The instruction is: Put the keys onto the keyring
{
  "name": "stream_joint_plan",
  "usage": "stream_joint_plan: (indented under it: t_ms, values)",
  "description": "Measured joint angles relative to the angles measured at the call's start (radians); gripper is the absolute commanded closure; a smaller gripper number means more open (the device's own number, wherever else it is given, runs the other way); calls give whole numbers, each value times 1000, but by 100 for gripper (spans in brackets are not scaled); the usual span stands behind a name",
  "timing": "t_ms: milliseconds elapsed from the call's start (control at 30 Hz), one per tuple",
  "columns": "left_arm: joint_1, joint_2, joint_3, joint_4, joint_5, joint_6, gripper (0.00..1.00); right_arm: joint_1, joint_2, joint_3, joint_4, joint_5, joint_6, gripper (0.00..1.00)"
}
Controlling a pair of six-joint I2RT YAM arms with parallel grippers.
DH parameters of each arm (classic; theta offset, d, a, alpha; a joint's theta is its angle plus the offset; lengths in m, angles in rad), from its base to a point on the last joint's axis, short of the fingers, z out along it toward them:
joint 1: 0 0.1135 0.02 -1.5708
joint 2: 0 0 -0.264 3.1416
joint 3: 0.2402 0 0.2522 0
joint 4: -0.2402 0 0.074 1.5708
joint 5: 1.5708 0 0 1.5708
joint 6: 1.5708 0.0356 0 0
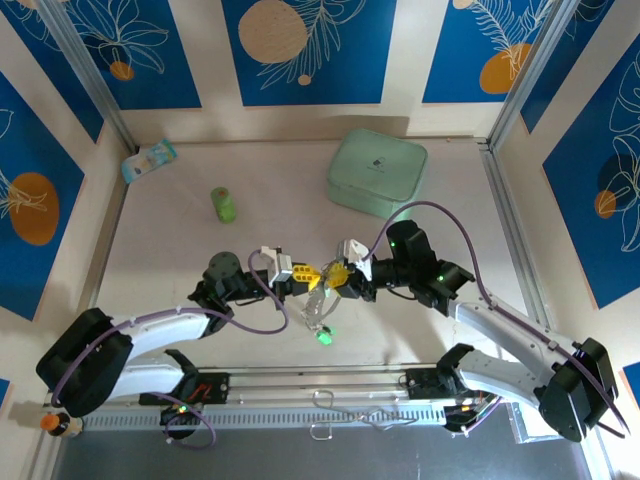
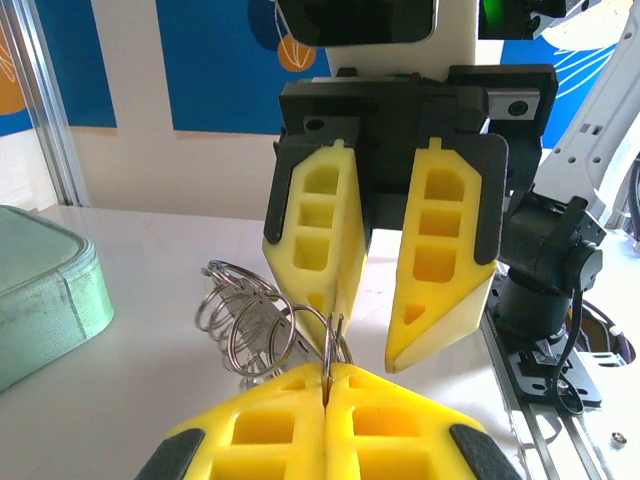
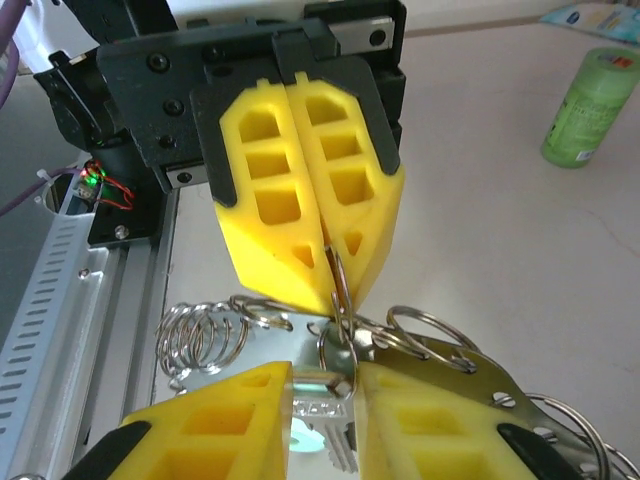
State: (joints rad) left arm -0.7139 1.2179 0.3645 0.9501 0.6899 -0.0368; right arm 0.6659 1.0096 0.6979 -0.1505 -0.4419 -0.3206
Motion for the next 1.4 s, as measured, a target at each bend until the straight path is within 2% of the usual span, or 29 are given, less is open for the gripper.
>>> stream_joint_plan:
  t_ms: [333,433,600,700,767,800,933,1100,1200,1400]
  values:
    - [0,15,0,27,10,-15,100,21,3,0,45,32,0,78]
    - [1,23,0,38,10,-19,100,22,8,0,59,43,0,83]
    - [6,23,0,38,9,-19,100,22,11,0,71,51,11,100]
    - [9,26,0,37,5,-18,100,22,19,0,76,53,16,100]
    - [9,27,0,27,-1,-16,86,22,23,0,76,58,16,100]
    - [9,26,0,20,-3,-8,84,22,23,0,74,60,15,100]
    - [6,-14,24,-114,-13,36,84,29,26,2,51,64,-12,100]
    - [2,-66,109,-388,-13,152,91,37,62,56,-61,84,-82,100]
    - [2,-83,163,-536,-10,220,100,47,85,105,-137,101,-122,100]
    - [2,-87,237,-709,10,316,100,56,92,138,-200,101,-144,99]
